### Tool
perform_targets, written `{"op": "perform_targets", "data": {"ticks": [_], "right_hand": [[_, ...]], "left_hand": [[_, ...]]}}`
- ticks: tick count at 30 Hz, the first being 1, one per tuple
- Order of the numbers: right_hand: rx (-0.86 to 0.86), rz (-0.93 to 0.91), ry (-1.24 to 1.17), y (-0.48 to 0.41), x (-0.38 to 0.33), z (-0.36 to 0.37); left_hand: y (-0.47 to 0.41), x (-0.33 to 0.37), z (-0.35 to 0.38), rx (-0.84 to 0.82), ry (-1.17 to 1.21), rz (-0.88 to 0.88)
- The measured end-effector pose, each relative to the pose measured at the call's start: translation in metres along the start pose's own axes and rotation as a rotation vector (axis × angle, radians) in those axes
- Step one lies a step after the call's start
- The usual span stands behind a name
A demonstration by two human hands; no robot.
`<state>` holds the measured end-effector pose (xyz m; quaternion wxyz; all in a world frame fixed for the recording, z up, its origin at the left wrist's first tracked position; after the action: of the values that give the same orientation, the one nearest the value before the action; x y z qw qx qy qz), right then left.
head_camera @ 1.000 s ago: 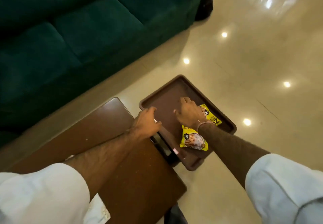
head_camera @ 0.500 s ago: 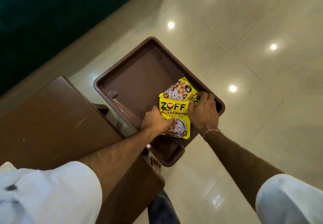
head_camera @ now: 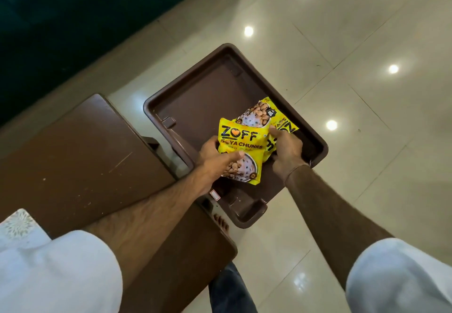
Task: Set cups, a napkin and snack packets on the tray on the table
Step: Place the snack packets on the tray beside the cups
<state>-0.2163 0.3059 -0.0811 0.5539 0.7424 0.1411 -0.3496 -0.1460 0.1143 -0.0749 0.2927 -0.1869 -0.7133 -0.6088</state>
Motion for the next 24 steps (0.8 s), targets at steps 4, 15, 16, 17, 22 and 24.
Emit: {"op": "perform_targets", "data": {"ticks": [4, 15, 16, 17, 22, 24], "right_hand": [[-0.162, -0.419, 0.345, 0.01, -0.041, 0.013], [-0.486, -1.028, 0.888, 0.115, -0.107, 0.139], [-0.539, -1.043, 0.892, 0.129, -0.102, 0.155], [-0.594, -1.05, 0.893, 0.142, -0.095, 0.172], [-0.874, -0.914, 0.843, 0.219, -0.048, 0.255], [-0.971, -0.871, 0.841, 0.253, -0.024, 0.284]], "left_hand": [[0.012, 0.016, -0.022, -0.008, 0.129, 0.055], [0.062, 0.021, -0.181, 0.173, 0.423, 0.155], [0.07, 0.017, -0.201, 0.192, 0.436, 0.164], [0.079, 0.013, -0.222, 0.216, 0.446, 0.177], [0.131, -0.017, -0.328, 0.355, 0.509, 0.241], [0.154, -0.037, -0.368, 0.429, 0.552, 0.245]]}}
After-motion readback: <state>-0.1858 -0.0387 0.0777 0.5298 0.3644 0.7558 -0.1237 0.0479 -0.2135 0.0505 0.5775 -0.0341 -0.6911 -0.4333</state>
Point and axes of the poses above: each hand's wrist, its own y-axis away from the middle knuckle, its own z-axis out of the palm, x = y × z, the point moved 7 cm from there along -y, towards the middle knuckle, and after that the axes turned 4 degrees about -z, right-handed, at the moved point
